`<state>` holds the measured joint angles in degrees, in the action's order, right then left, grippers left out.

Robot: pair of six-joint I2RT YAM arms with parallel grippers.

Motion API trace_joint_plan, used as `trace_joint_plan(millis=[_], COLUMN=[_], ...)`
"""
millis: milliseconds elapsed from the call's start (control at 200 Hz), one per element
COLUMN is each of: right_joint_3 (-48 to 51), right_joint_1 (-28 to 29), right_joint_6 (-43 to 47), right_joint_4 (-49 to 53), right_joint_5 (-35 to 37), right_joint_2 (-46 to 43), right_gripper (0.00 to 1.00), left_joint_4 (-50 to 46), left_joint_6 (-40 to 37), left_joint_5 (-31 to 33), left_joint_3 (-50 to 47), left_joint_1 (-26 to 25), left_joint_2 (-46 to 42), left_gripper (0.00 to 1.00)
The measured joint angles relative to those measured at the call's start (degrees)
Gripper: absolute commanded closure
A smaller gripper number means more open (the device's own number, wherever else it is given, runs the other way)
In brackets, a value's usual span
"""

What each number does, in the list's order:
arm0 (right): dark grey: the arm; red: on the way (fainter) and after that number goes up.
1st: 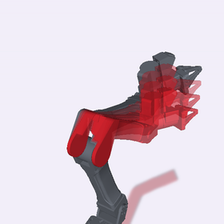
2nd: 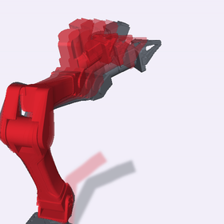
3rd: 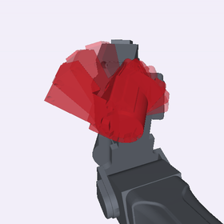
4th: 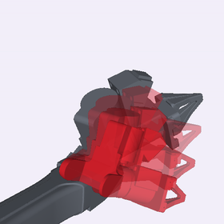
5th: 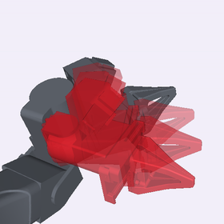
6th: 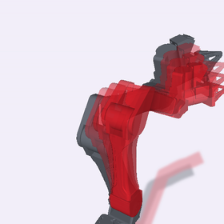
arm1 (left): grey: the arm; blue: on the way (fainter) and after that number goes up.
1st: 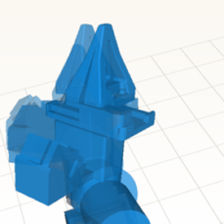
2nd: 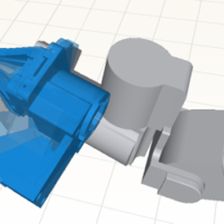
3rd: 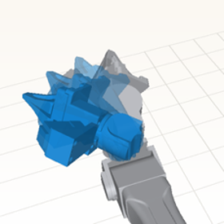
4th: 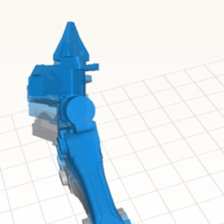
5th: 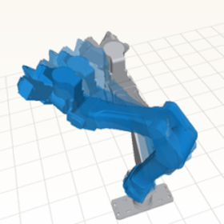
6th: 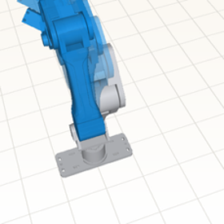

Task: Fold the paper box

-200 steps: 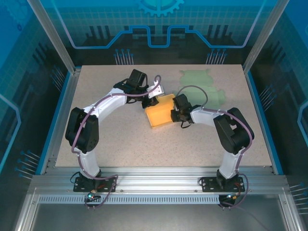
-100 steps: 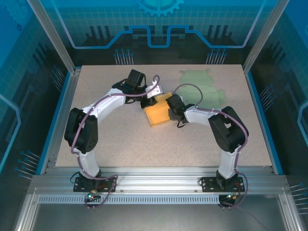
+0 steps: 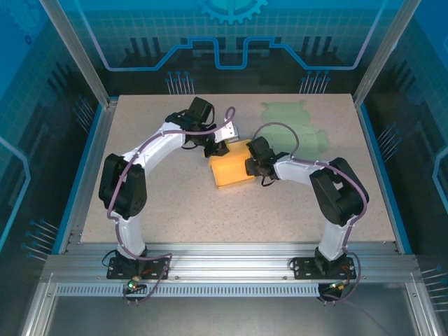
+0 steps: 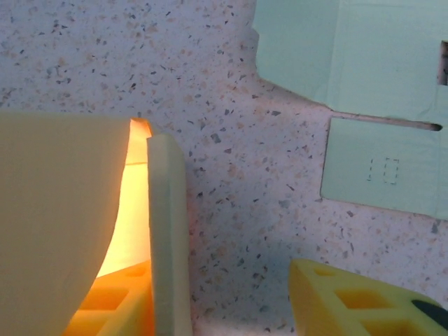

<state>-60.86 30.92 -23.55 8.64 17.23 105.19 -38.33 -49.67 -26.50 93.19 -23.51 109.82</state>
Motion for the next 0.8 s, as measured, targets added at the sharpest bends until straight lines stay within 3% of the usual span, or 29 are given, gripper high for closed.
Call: trace_joint_plan(millis=[230, 430, 585, 660, 720, 800], right_joint_3=[-1.70, -4.33, -5.66, -5.77, -5.73, -5.18], right_joint_1=[-0.37, 0.20, 1.09, 1.46, 1.66, 1.70], right_joint_6=[-0.17, -1.51, -3.21, -3.50, -3.19, -2.75], right_joint_4=[-0.76, -0.28, 0.90, 0.81, 0.85, 1.64], right_joint_5=[-1.01, 0.87, 3.41, 3.78, 4.39, 4.92], right_joint_2=[2.64, 4.31, 4.85, 4.87, 4.87, 4.87], right_gripper=[0.67, 1.00, 1.00, 0.75, 0.65, 0.55], left_joint_4=[-2.19, -2.05, -0.09, 2.64, 4.50, 7.15], left_joint_6=[0.24, 1.36, 3.45, 5.16, 6.62, 8.74], left_joint_5=[0.07, 0.26, 0.87, 1.73, 2.80, 4.31], left_joint_3=[2.23, 2.27, 1.62, -0.44, -2.12, -3.98], left_joint_1=[0.22, 0.72, 0.90, 0.48, 0.26, 0.04], left_joint_2=[1.46, 1.49, 1.42, 1.01, 0.46, -0.74], left_gripper=[0.87, 0.87, 0.77, 0.62, 0.59, 0.43])
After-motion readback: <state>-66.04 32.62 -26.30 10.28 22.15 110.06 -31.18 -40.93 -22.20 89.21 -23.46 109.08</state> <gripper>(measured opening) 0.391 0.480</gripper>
